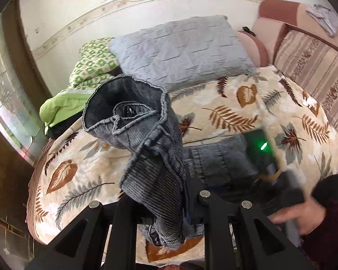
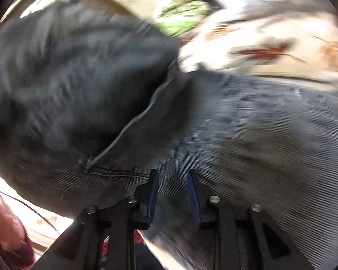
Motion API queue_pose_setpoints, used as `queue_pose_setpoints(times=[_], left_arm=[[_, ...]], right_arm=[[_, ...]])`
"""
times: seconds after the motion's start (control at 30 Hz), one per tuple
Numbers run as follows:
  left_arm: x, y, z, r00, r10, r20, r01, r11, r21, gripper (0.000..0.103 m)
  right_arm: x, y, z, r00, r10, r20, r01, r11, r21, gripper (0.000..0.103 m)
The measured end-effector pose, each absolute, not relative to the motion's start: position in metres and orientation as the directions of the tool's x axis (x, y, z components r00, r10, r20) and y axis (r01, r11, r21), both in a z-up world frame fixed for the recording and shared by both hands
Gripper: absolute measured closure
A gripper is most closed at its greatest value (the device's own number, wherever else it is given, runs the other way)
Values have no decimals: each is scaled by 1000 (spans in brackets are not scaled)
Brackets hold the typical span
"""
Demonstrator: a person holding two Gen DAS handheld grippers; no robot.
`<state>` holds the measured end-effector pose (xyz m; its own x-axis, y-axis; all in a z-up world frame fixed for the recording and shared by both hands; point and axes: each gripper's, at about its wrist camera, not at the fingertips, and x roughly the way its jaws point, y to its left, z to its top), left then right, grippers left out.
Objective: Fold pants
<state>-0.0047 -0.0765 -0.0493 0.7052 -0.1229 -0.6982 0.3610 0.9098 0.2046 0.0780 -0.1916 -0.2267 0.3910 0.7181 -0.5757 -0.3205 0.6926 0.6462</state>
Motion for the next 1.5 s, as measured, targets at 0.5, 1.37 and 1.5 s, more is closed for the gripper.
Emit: queue_pose_setpoints(times=[0.5, 1.37, 1.5], left_arm=[[-5, -210, -139, 563, -151, -813, 596, 755, 273, 81], [68, -96, -100, 643, -64, -763, 343, 915, 212, 38], [85, -100, -122, 607, -23, -794, 328, 918, 224, 38]], right_arm=[[34, -386, -215, 659, 576, -483, 45, 611, 790, 73], [49, -337, -153, 746, 555, -367, -239, 738, 631, 73], [61, -327, -168, 716, 548, -433, -210, 760, 615, 73]])
